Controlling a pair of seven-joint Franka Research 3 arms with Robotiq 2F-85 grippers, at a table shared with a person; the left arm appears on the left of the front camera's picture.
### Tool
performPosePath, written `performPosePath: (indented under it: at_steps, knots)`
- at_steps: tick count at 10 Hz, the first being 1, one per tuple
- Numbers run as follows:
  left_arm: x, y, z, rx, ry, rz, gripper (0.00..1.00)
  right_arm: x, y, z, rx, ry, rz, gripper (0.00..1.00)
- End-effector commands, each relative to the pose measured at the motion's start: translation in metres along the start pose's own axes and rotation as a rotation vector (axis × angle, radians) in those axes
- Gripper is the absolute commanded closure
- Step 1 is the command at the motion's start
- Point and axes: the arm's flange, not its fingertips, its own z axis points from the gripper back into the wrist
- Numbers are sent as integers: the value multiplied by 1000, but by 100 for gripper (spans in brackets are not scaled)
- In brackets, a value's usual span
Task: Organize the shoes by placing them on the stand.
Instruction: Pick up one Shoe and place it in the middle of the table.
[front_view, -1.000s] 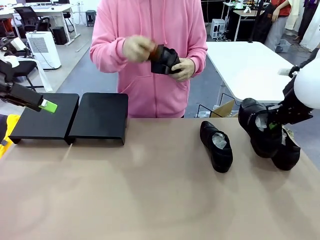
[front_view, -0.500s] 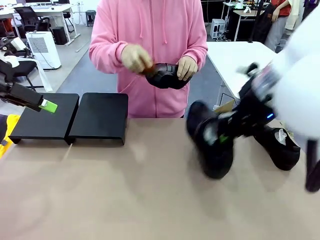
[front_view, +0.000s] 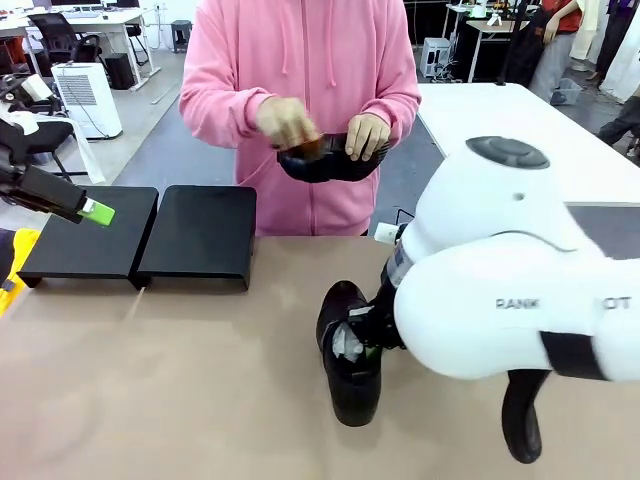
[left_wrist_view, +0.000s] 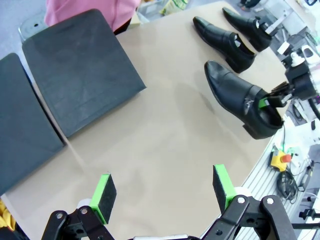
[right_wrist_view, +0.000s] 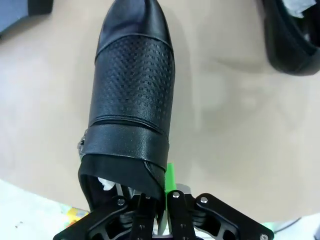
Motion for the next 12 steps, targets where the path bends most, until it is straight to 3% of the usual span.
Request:
performPosePath:
  at_steps: [1, 3, 4, 9, 10, 12]
  knots:
    - [0, 2, 0, -20, -15, -15, 0, 0, 21, -16, 46, -51, -60, 100]
    - [0, 2, 0, -20, -15, -15, 0, 2, 28, -46, 37, -13, -28, 100]
    - [0, 2, 0, -20, -15, -15, 0, 1, 28, -54, 25, 4, -18, 95]
    - [0, 2, 0, -20, -15, -15, 0, 1, 18, -41, 37, 9, 16, 5]
    - [0, 2, 0, -20, -15, -15, 0, 3, 12, -29, 39, 14, 19, 0]
    - [0, 2, 0, -20, -15, -15, 0, 3, -1, -7, 48, 26, 43, 0]
